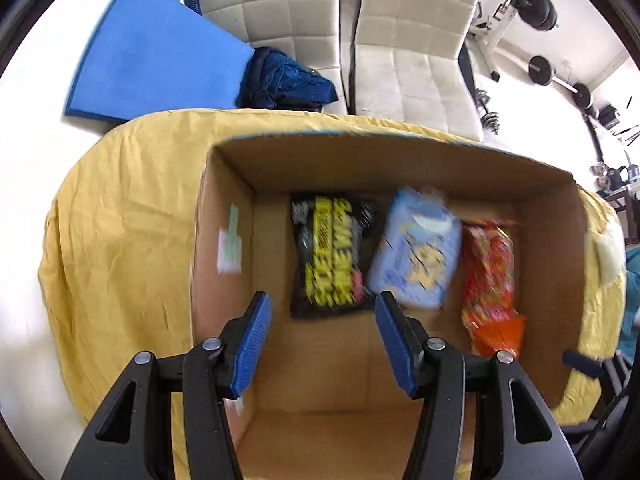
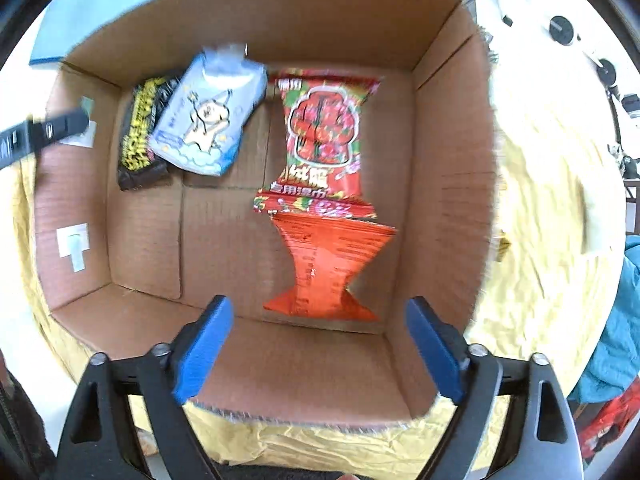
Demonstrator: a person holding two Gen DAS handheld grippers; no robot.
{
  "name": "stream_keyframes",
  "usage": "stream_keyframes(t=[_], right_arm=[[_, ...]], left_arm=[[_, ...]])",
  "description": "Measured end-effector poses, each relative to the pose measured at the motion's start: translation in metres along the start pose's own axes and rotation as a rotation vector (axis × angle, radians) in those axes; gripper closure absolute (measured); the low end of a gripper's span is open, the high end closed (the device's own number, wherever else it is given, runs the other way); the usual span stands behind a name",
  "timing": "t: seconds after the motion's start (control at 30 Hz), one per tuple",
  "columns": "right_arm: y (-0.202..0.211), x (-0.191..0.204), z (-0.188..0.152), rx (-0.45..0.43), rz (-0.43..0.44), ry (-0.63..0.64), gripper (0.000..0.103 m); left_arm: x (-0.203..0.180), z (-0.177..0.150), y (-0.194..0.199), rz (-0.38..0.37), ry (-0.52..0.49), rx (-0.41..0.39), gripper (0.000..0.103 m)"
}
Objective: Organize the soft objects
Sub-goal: 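Carry both packs into the box and open both tools to release them, then grasp the yellow packet with the left tool while the right tool grasps the white pouch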
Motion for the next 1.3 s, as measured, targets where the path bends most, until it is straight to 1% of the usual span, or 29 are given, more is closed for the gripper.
stream_keyframes(t=[0.1,0.13,0.2,0.23,0.27,0.3,0.37,0.47,0.5,0.63,0.67,0.8,0.9,1.0,1.07,1.17,1.23,1.3], right_arm=[[0.019,-0.002,-0.009,-0.058,-0.006,-0.002,0.003],[0.026,-0.003,-0.012,-0.078,-0.003,-0.007,0.003],[0.036,-0.009,-0.015,-0.109,0.008,-0.013,0.003],[0.04,-0.013,-0.02,-0.126,0.009,-0.014,0.002],[0.047,-0.014,-0.024,-0.146,0.009,-0.012,0.002],[0.05,-0.019,-0.035,-0.161,0.008,-0.012,0.002],[0.059,-0.02,-0.045,-0.191,0.007,-0.01,0.0],[0.069,-0.024,-0.06,-0.232,0.01,-0.009,0.0],[0.073,-0.025,-0.064,-0.241,0.015,-0.011,0.0],[0.096,-0.029,-0.083,-0.289,0.037,-0.021,0.0],[0.104,-0.03,-0.088,-0.306,0.04,-0.021,0.0],[0.123,-0.028,-0.105,-0.347,0.045,-0.008,0.0],[0.136,-0.027,-0.118,-0.377,0.031,0.007,0.0],[0.146,-0.026,-0.129,-0.387,0.069,0.013,0.0],[0.152,-0.028,-0.135,-0.398,0.079,0.016,0.0],[0.158,-0.041,-0.141,-0.403,0.112,-0.001,0.0],[0.159,-0.061,-0.144,-0.404,0.121,-0.037,0.0],[0.157,-0.092,-0.149,-0.402,0.112,-0.096,0.0]], left_arm=[[-0.004,-0.018,0.015,-0.018,0.009,-0.031,0.051],[-0.006,-0.024,0.024,-0.021,0.016,-0.06,0.047],[-0.009,-0.026,0.035,-0.015,0.02,-0.111,0.038],[-0.012,-0.031,0.044,-0.01,0.019,-0.14,0.031],[-0.014,-0.034,0.05,-0.007,0.021,-0.158,0.029],[-0.016,-0.04,0.061,-0.009,0.025,-0.187,0.027],[-0.019,-0.045,0.071,-0.016,0.031,-0.207,0.011],[-0.019,-0.056,0.089,-0.027,0.044,-0.234,0.004],[-0.019,-0.061,0.095,-0.029,0.044,-0.236,0.004],[-0.018,-0.079,0.12,-0.013,0.047,-0.289,0.003],[-0.018,-0.083,0.125,-0.014,0.05,-0.299,0.001],[-0.021,-0.097,0.147,-0.028,0.06,-0.337,0.001],[-0.021,-0.107,0.158,0.004,0.065,-0.356,0.001],[-0.022,-0.116,0.165,-0.019,0.097,-0.357,0.001],[-0.027,-0.118,0.17,-0.035,0.106,-0.355,0.001],[-0.048,-0.116,0.171,-0.06,0.078,-0.342,0.001],[-0.073,-0.111,0.17,-0.061,0.028,-0.34,0.001],[-0.106,-0.104,0.167,-0.081,-0.027,-0.327,0.001]])
Point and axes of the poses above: each gripper's, at about its wrist camera, not at the fingertips, and y roughly against the way its jaws point, x to its left, z to its top, the point moved 6 cm from there along -y, roughly the way its jaws point
